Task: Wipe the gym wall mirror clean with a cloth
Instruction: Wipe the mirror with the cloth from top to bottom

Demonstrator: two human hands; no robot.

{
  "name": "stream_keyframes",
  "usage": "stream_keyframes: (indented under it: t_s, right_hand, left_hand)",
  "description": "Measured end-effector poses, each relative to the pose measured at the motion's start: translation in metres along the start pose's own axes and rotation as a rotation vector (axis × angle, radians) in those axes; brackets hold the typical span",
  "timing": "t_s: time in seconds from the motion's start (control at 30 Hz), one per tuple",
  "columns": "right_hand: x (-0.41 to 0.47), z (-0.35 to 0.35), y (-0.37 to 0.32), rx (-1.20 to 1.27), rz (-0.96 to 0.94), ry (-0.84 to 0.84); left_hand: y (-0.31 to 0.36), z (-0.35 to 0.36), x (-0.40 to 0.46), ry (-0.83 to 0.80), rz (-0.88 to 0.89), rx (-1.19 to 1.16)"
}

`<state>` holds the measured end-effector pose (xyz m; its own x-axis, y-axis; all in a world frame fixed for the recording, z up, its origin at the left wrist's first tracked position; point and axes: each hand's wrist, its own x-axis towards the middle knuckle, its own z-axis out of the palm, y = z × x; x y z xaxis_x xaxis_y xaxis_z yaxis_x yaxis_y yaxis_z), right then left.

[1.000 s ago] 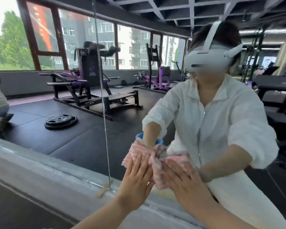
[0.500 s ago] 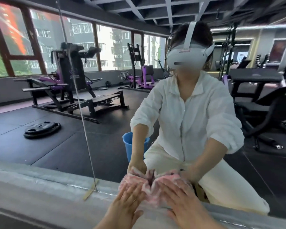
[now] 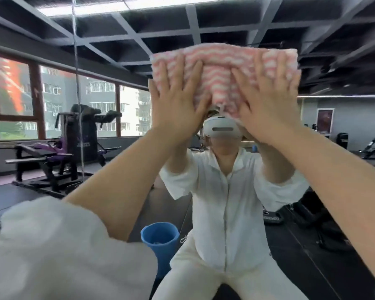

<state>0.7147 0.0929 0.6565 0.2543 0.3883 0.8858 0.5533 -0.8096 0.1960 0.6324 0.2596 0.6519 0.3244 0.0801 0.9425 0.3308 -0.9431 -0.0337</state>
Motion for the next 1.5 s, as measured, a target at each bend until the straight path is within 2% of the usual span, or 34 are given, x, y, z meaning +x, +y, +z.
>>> stream_keyframes:
  t_s: [0.1, 0.2, 0.33, 0.4, 0.5, 0.57, 0.63, 0.77, 0.83, 0.97, 1.03, 1.13, 1.2, 1.4, 1.5]
  right_hand:
    - [-0.018, 0.013, -0.002, -0.016, -0.097, 0.048]
    - [-0.066, 0.045, -0.008, -0.013, -0.203, 0.163]
    - [-0.151, 0.090, -0.013, -0.084, -0.387, 0.214]
    - [-0.205, 0.110, -0.017, -0.079, -0.546, 0.129]
    - [-0.286, 0.122, -0.019, -0.164, -0.823, -0.128]
    - [-0.307, 0.124, -0.015, -0.188, -0.902, -0.215]
    - [-0.288, 0.118, -0.012, -0.147, -0.770, -0.149]
    - [-0.178, 0.091, 0.007, 0.014, -0.341, 0.109]
    - [-0.126, 0.068, 0.019, 0.008, -0.221, 0.118]
    - [-0.097, 0.053, 0.030, -0.004, -0.183, 0.163]
    - [-0.126, 0.067, 0.032, -0.064, -0.267, 0.181]
    - [-0.185, 0.084, 0.033, -0.079, -0.409, 0.098]
    - [-0.194, 0.086, 0.043, -0.091, -0.415, 0.053]
    - [-0.066, 0.027, 0.067, -0.021, -0.031, 0.060]
    - [-0.018, -0.004, 0.072, -0.012, 0.096, -0.007]
  left_hand:
    - [0.001, 0.007, -0.004, 0.042, 0.064, 0.032]
    - [0.000, 0.029, -0.051, 0.070, 0.181, 0.022]
    - [-0.006, 0.059, -0.153, -0.030, 0.392, 0.083]
    - [-0.013, 0.070, -0.214, -0.131, 0.499, 0.114]
    - [-0.026, 0.079, -0.300, -0.325, 0.698, 0.160]
    - [-0.028, 0.079, -0.321, -0.374, 0.752, 0.162]
    - [-0.025, 0.080, -0.301, -0.301, 0.680, 0.139]
    - [0.000, 0.063, -0.187, -0.081, 0.381, 0.063]
    - [0.015, 0.045, -0.133, -0.030, 0.267, -0.007]
    - [0.039, 0.035, -0.091, 0.030, 0.244, -0.058]
    - [0.042, 0.053, -0.113, 0.054, 0.359, 0.043]
    - [0.038, 0.077, -0.168, 0.028, 0.564, 0.127]
    - [0.033, 0.081, -0.173, 0.031, 0.582, 0.127]
    - [0.055, 0.037, -0.045, 0.027, 0.326, 0.059]
    - [0.078, 0.015, 0.012, 0.027, 0.174, 0.015]
